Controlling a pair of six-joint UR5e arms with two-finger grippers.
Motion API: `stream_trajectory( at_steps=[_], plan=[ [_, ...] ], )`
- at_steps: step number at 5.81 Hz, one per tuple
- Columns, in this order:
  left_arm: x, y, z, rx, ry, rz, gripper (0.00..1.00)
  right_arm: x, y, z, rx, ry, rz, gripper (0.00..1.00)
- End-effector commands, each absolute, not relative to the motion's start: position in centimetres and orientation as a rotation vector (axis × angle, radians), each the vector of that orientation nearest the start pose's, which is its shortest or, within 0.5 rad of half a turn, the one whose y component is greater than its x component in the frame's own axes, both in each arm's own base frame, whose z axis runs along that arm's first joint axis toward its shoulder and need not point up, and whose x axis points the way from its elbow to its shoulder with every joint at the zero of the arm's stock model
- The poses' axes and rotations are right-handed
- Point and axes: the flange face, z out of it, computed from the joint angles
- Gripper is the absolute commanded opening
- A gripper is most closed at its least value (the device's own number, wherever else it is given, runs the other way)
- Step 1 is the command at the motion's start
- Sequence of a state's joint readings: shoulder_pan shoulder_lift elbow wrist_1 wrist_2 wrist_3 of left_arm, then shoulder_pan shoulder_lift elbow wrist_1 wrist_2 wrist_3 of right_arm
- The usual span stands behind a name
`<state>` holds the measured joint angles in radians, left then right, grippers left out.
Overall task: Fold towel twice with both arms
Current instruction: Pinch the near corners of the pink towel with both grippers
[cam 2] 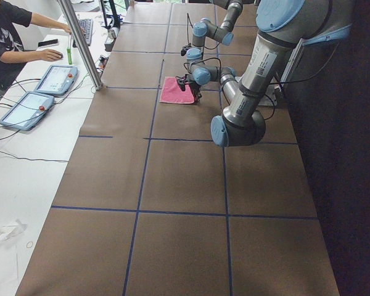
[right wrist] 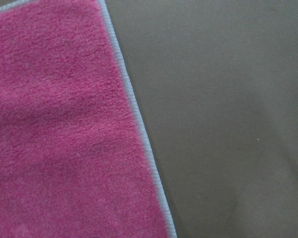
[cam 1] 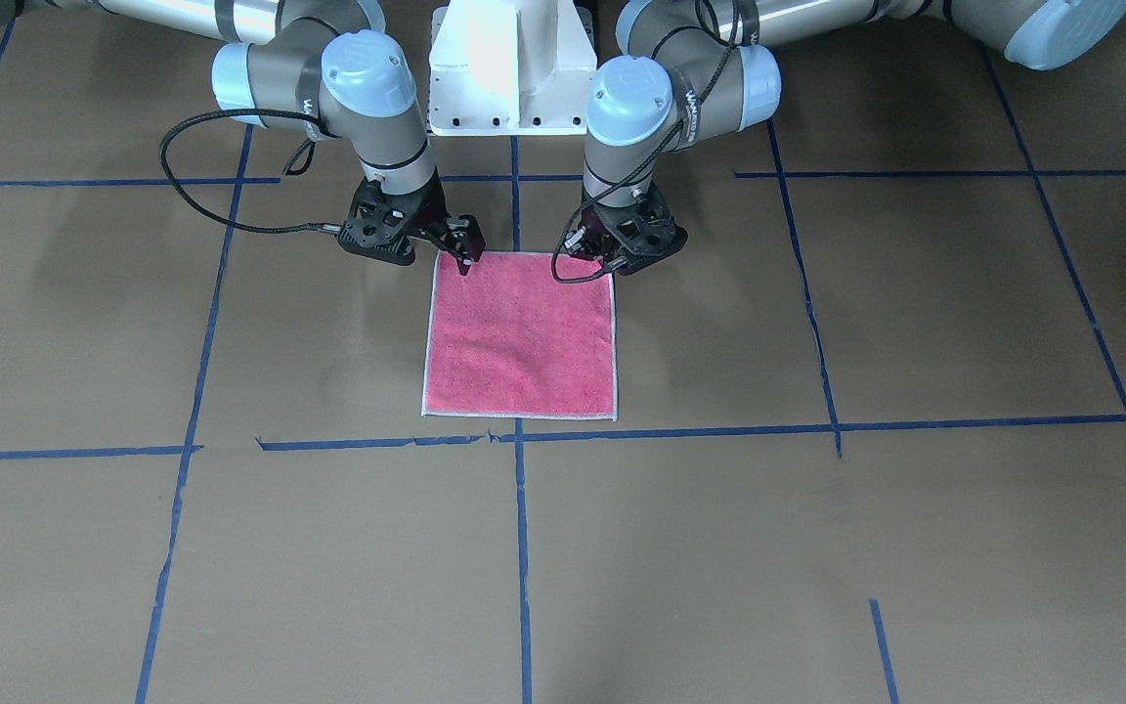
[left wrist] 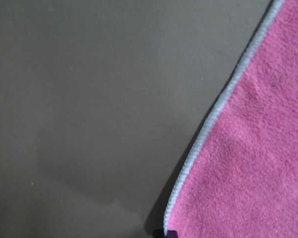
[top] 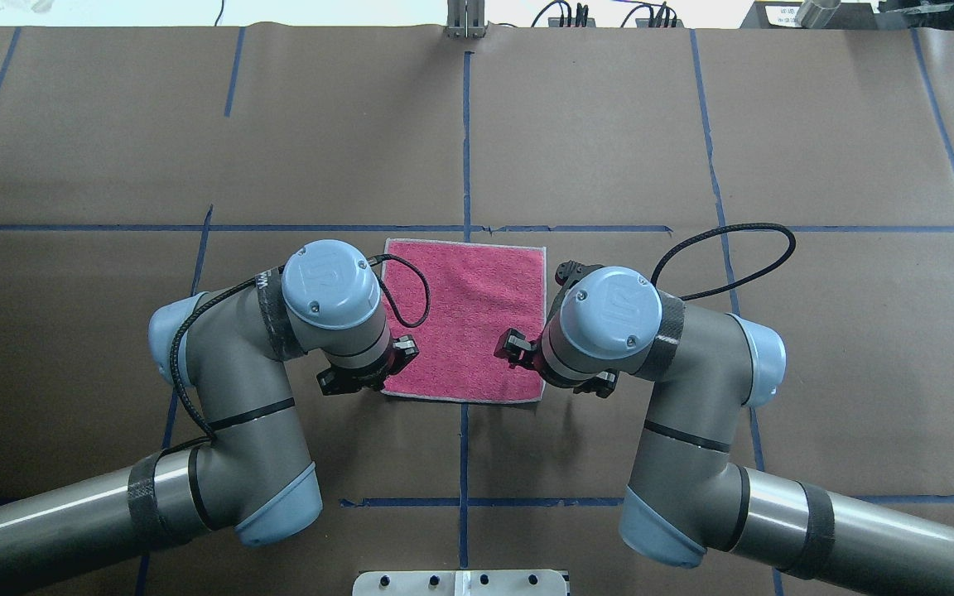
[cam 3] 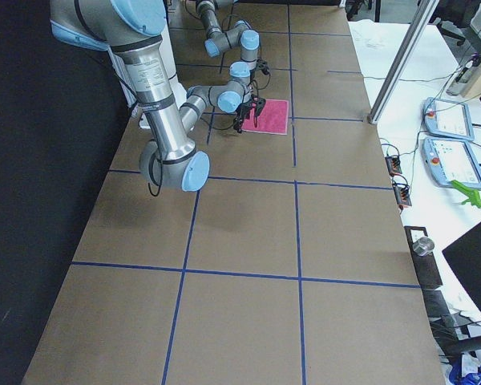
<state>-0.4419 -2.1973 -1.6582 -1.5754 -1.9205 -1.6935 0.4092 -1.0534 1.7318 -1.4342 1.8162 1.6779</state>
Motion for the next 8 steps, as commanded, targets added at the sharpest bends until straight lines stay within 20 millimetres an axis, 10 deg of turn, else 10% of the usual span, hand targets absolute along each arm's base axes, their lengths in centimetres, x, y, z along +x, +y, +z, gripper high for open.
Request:
stream_trajectory(
  at_steps=[1,4,8],
  plan=[
    [57.40,-38.23,25.33,-0.218,0.761,-0.411,0.07,-56.46,-34.77,28.05,-0.139,-0.837,0.413,1.00],
    [57.40,-38.22,25.33,-0.219,0.762,-0.409,0.07,-57.00,-34.05,28.71,-0.142,-0.825,0.403,0.97],
    [57.43,-38.23,25.39,-0.213,0.761,-0.395,0.07,-56.65,-34.54,28.11,-0.138,-0.837,0.410,0.27]
  ],
)
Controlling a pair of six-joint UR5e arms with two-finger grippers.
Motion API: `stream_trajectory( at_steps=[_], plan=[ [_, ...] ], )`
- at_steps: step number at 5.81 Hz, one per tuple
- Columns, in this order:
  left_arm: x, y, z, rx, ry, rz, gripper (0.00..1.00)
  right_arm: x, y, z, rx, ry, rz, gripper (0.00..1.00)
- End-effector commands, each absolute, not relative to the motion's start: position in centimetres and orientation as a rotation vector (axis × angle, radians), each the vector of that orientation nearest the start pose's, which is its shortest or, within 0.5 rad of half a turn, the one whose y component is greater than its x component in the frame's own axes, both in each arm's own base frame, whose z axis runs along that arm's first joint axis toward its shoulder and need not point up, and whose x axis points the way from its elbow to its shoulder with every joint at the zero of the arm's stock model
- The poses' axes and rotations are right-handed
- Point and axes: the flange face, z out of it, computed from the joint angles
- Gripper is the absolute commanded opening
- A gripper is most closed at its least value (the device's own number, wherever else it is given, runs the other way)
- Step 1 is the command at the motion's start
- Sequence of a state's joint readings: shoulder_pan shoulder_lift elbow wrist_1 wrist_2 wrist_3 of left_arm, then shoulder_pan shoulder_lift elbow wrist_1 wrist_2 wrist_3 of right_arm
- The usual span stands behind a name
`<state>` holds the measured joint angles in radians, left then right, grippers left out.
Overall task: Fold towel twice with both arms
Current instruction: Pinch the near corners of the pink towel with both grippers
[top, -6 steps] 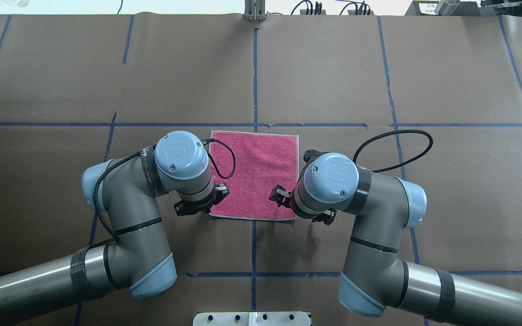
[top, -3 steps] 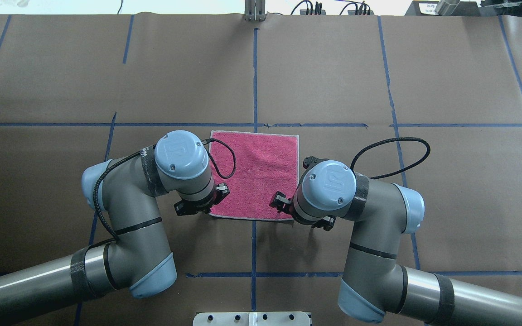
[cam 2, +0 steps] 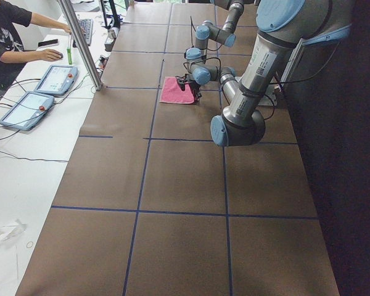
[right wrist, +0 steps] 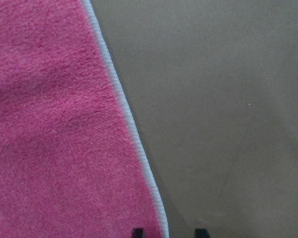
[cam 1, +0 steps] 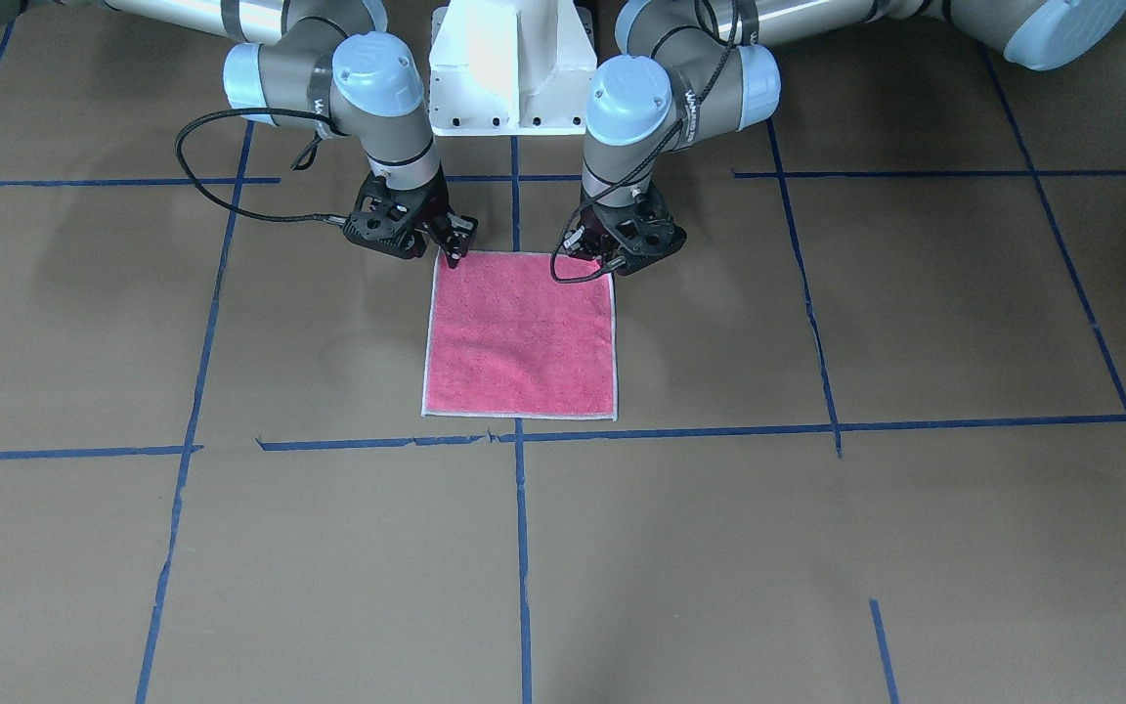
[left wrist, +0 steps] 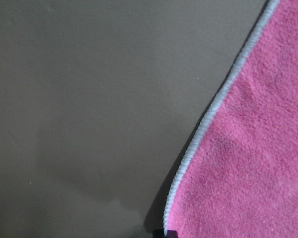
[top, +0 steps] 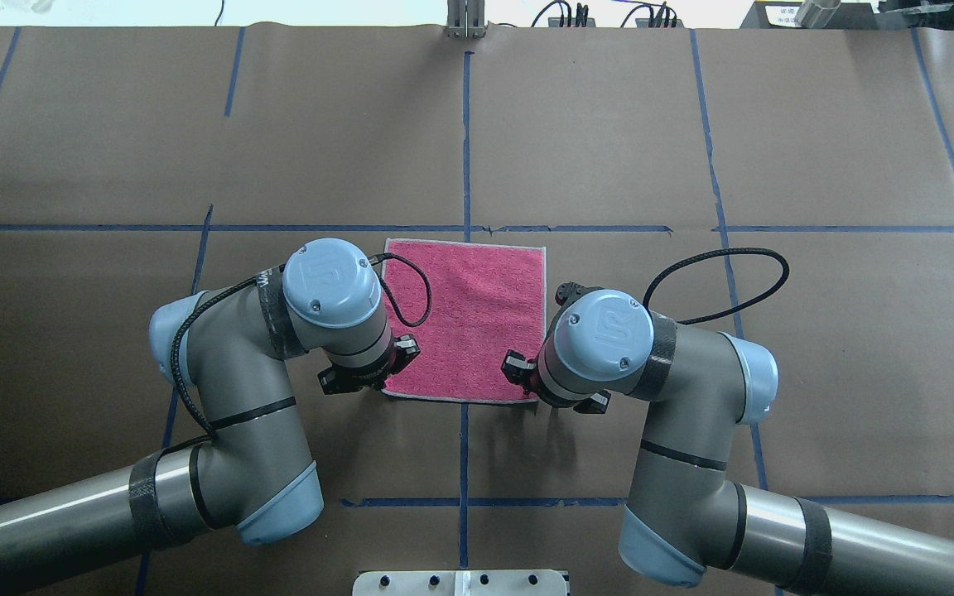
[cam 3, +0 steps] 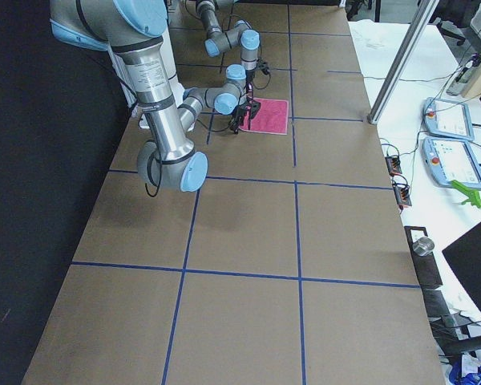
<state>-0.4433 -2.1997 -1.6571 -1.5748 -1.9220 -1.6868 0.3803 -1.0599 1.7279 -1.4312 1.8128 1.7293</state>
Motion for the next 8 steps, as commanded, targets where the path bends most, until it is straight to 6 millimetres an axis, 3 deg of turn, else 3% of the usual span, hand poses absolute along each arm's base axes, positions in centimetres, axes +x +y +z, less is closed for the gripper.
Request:
stream_trajectory(
  at_steps=[1,4,8],
  plan=[
    [57.38,-38.32,25.39,-0.211,0.762,-0.392,0.07,-56.65,-34.53,28.10,-0.140,-0.837,0.411,0.22],
    [57.34,-38.29,25.35,-0.212,0.762,-0.391,0.07,-56.62,-34.39,27.82,-0.146,-0.841,0.417,0.00],
    [57.18,-38.53,25.25,-0.214,0.763,-0.396,0.06,-56.01,-35.26,27.76,-0.142,-0.843,0.424,0.00]
  ],
)
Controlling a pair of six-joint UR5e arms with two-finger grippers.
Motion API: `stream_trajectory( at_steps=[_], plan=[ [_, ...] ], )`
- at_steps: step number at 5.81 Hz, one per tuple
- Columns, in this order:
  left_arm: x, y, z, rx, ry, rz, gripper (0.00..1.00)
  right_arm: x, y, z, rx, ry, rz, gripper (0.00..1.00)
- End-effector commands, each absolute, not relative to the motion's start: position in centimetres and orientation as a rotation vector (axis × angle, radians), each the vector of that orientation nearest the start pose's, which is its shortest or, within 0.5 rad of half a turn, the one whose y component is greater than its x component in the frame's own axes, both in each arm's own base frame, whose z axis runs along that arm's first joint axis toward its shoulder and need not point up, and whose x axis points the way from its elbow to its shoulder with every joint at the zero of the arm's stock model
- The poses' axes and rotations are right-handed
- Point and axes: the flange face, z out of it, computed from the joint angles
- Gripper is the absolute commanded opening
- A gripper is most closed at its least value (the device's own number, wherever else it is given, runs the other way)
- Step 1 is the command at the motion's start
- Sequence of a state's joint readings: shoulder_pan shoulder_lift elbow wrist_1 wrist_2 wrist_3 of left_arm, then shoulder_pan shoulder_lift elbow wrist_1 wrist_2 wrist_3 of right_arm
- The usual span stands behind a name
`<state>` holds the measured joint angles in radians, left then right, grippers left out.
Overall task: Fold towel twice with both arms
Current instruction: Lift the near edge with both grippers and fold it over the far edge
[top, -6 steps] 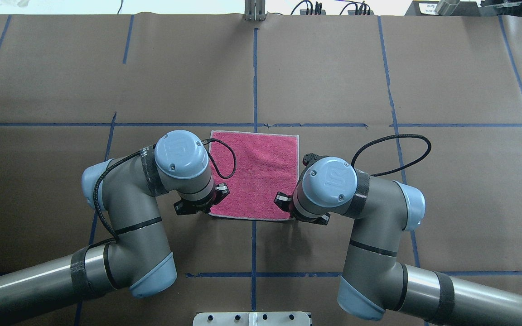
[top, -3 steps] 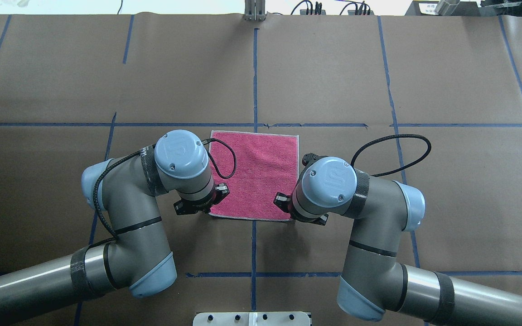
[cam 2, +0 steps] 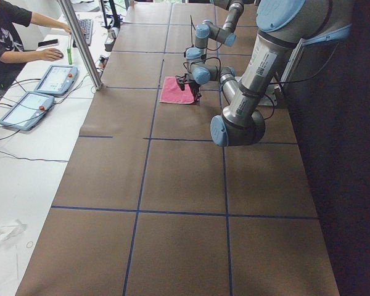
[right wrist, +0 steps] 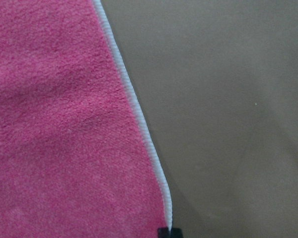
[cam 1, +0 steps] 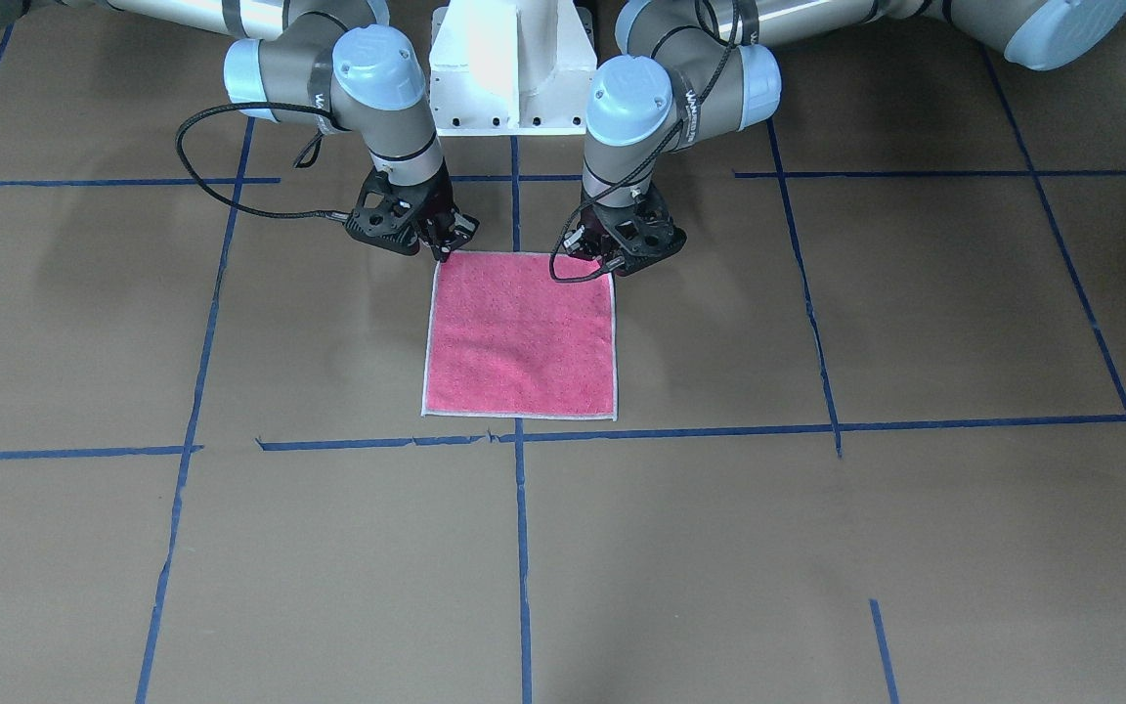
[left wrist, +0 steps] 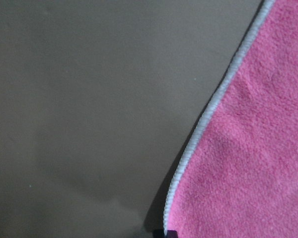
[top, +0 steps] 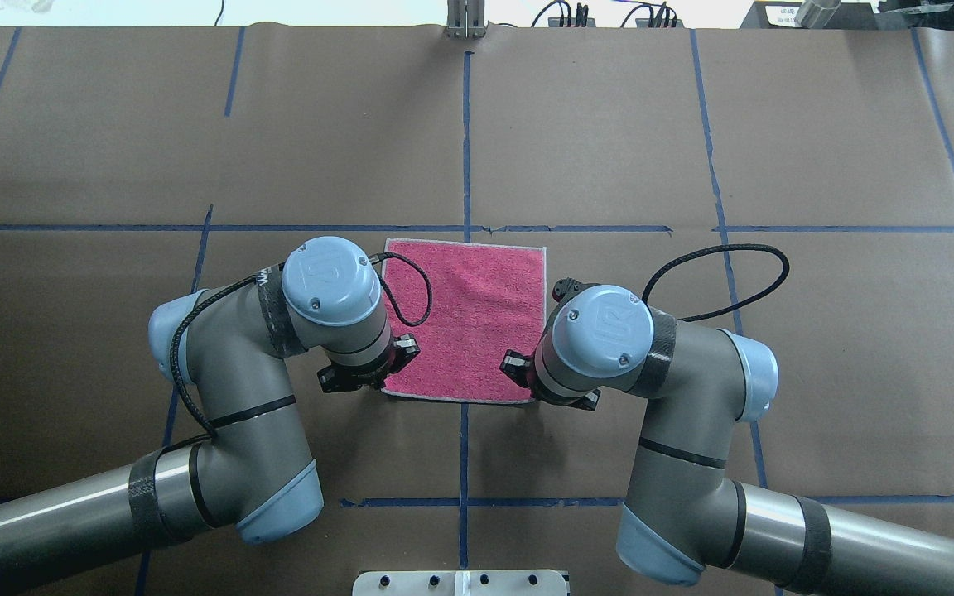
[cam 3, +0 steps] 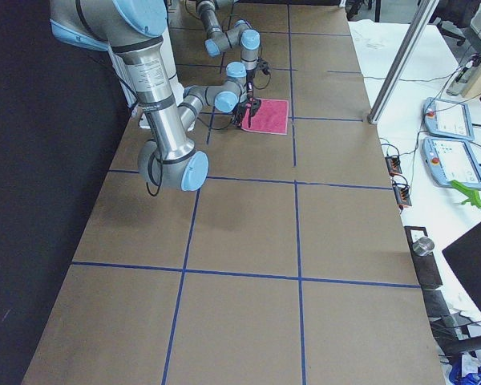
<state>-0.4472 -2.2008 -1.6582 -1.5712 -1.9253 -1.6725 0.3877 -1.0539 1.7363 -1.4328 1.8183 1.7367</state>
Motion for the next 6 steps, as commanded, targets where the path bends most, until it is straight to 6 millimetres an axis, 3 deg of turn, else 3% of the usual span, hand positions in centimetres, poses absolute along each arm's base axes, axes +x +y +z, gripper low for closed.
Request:
stream_trajectory(
  at_steps=[1,2,6],
  plan=[
    [57.0,-38.9,25.0,-0.212,0.768,-0.400,0.06,-55.3,-36.2,27.6,-0.164,-0.846,0.431,0.00],
    [56.3,-40.1,23.9,-0.203,0.783,-0.416,0.05,-54.6,-37.0,27.6,-0.174,-0.848,0.436,0.00],
    [54.6,-42.5,22.7,-0.205,0.809,-0.443,0.05,-52.8,-39.8,26.5,-0.177,-0.870,0.464,0.00]
  ],
)
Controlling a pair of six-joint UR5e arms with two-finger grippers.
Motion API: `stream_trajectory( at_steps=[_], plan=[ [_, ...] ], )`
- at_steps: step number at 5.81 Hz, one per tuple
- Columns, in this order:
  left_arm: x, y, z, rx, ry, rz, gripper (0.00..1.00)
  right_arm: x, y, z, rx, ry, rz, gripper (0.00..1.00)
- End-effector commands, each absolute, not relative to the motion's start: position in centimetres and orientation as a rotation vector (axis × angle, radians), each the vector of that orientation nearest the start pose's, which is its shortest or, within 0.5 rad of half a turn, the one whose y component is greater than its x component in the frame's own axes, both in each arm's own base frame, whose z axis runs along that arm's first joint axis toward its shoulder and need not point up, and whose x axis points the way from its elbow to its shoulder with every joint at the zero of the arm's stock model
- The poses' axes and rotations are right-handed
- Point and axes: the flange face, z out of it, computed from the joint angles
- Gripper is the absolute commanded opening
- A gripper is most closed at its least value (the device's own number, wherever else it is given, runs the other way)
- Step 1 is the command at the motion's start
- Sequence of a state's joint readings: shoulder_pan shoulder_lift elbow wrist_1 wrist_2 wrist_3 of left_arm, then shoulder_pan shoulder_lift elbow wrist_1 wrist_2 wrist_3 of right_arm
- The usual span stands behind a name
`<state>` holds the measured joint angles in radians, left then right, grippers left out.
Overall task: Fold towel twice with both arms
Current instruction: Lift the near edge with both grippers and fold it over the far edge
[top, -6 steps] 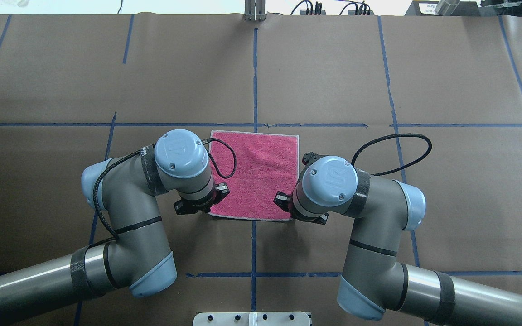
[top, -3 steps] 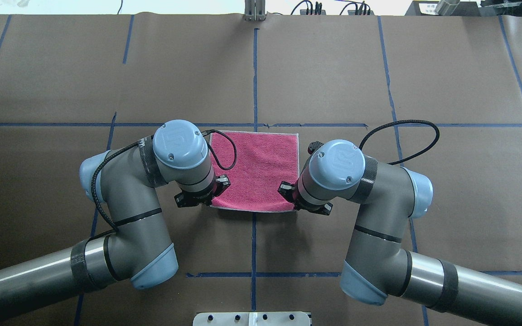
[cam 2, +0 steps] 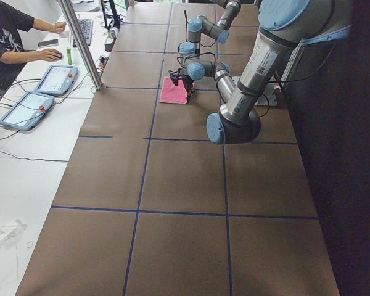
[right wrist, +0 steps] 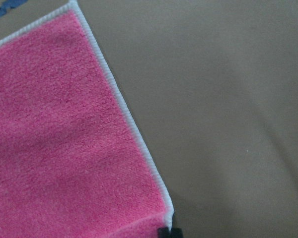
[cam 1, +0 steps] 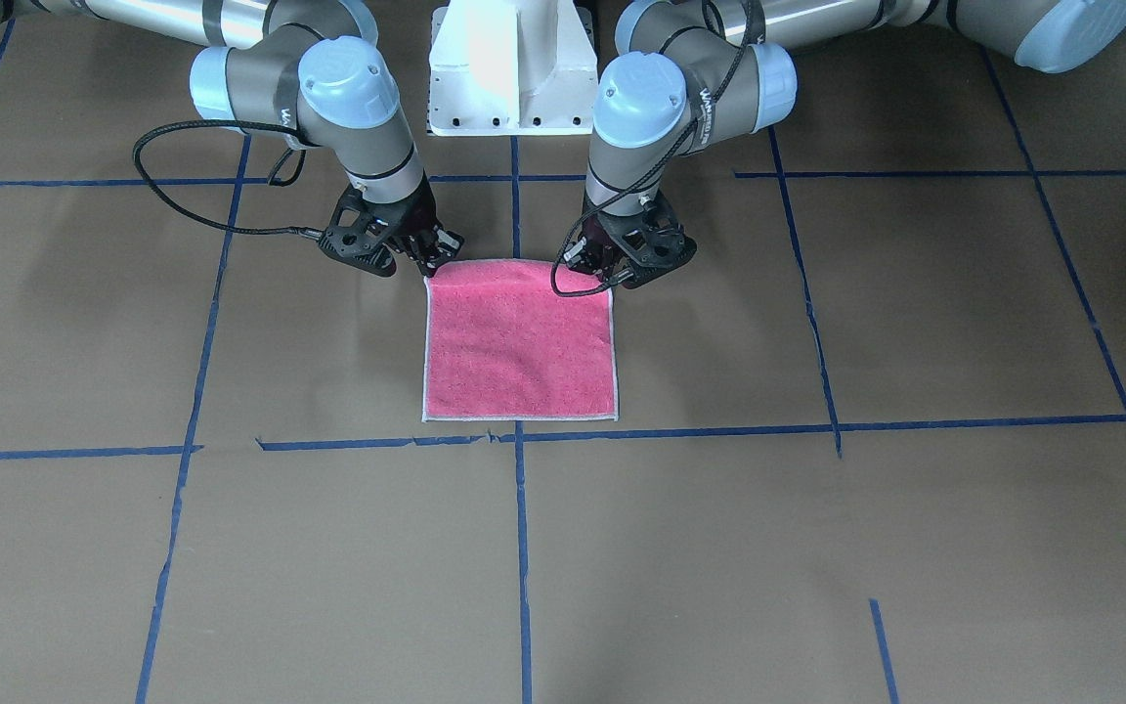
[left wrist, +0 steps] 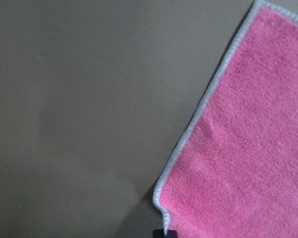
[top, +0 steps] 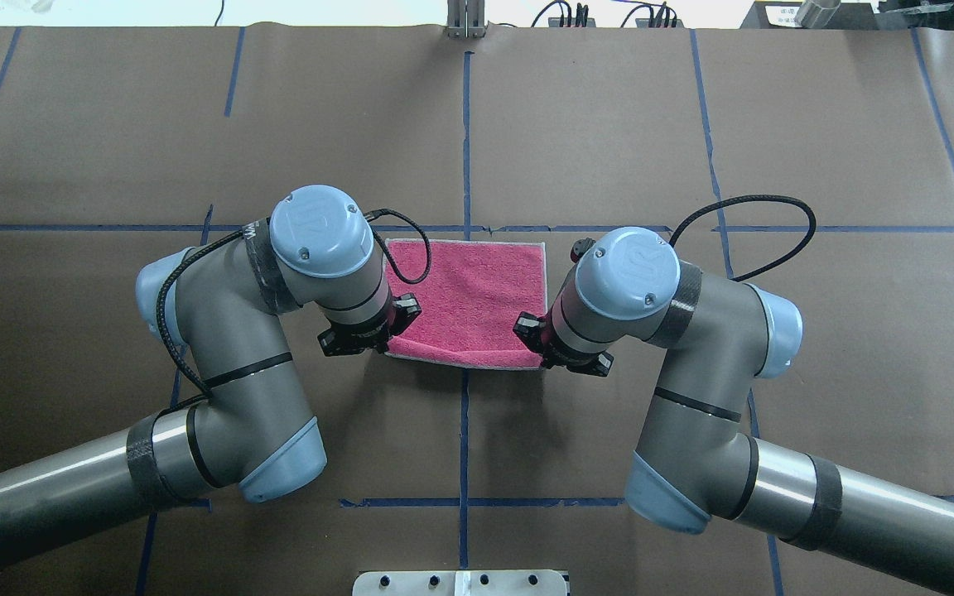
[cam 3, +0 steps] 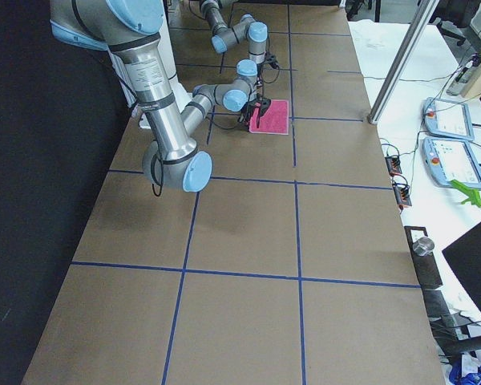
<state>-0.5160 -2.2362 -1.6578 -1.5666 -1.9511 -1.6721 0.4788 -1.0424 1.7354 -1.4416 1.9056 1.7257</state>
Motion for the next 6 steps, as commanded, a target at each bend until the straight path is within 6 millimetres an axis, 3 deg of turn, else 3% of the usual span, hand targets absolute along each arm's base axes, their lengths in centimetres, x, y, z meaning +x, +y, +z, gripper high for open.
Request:
stream_trajectory(
  at_steps=[1,3,6],
  plan=[
    [54.6,-42.8,22.8,-0.204,0.809,-0.446,0.05,-52.8,-40.4,25.7,-0.171,-0.877,0.471,0.00],
    [55.6,-43.6,23.0,-0.205,0.794,-0.453,0.05,-52.8,-41.4,26.4,-0.155,-0.865,0.459,0.00],
    [54.8,-46.8,24.0,-0.172,0.803,-0.456,0.05,-52.6,-43.3,27.2,-0.130,-0.848,0.438,0.00]
  ],
)
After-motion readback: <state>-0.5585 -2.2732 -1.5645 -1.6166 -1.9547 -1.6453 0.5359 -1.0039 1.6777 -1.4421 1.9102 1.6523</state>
